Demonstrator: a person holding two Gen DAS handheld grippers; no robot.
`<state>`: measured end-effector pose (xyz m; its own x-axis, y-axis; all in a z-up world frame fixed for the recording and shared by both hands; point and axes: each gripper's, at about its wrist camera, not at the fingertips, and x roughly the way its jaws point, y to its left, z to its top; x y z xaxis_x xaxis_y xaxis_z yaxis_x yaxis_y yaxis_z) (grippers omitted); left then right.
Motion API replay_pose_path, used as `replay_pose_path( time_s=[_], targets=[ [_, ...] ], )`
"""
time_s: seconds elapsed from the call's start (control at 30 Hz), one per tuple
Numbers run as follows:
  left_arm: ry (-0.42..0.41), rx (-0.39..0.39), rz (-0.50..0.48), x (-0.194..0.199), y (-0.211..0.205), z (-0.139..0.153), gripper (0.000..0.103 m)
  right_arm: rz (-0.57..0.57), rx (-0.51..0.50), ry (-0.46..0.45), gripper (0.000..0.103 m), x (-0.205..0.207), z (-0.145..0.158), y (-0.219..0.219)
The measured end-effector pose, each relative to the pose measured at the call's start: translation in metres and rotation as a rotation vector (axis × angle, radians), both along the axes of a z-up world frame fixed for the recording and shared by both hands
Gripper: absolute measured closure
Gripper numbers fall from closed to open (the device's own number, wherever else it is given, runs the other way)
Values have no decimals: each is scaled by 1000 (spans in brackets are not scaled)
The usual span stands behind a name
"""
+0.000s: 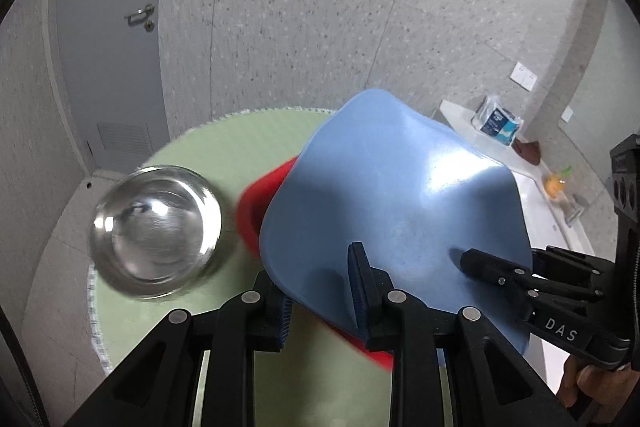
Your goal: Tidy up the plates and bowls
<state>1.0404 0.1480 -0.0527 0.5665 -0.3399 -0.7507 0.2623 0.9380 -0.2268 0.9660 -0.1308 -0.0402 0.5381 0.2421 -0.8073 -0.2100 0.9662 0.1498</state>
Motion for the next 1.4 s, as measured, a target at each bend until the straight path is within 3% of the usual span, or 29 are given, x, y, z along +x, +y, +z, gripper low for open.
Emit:
replay_pose_path(
  time_s=[0.17, 0.43, 0.73, 0.77, 0.83, 0.87, 0.9, 1.0, 1.13, 1.4],
  targets=[
    [63, 17, 45, 35, -28, -21, 80, 48, -13, 57, 77, 21, -21, -14],
    [96, 29, 101, 56, -55, -23, 80, 145, -12, 108, 75, 37, -39, -17],
    [94, 87, 178, 46, -77, -23, 75, 238, 8, 139, 55, 42, -41, -22],
    [100, 95, 187, 45, -77, -24, 70, 249, 14, 142, 55, 42, -41, -24],
    [106, 101, 219, 41, -77, -24, 50, 259, 21, 139, 54, 42, -39, -27],
    [102, 107, 240, 40, -78, -23, 32, 268, 18, 128, 54, 42, -37, -29],
    [88, 115, 254, 38, -81, -20, 27, 271, 23, 125, 53, 41, -36, -31],
    [54, 155, 276, 35, -91, -9, 21, 265, 35, 103, 49, 43, -27, -41],
    [-8, 148, 283, 40, -117, 12, 13, 227, 68, 58, 43, 50, -16, -67],
    [10, 132, 109, 105, -209, 32, 4, 51, 121, -10, 42, 94, -22, -132]
  ],
)
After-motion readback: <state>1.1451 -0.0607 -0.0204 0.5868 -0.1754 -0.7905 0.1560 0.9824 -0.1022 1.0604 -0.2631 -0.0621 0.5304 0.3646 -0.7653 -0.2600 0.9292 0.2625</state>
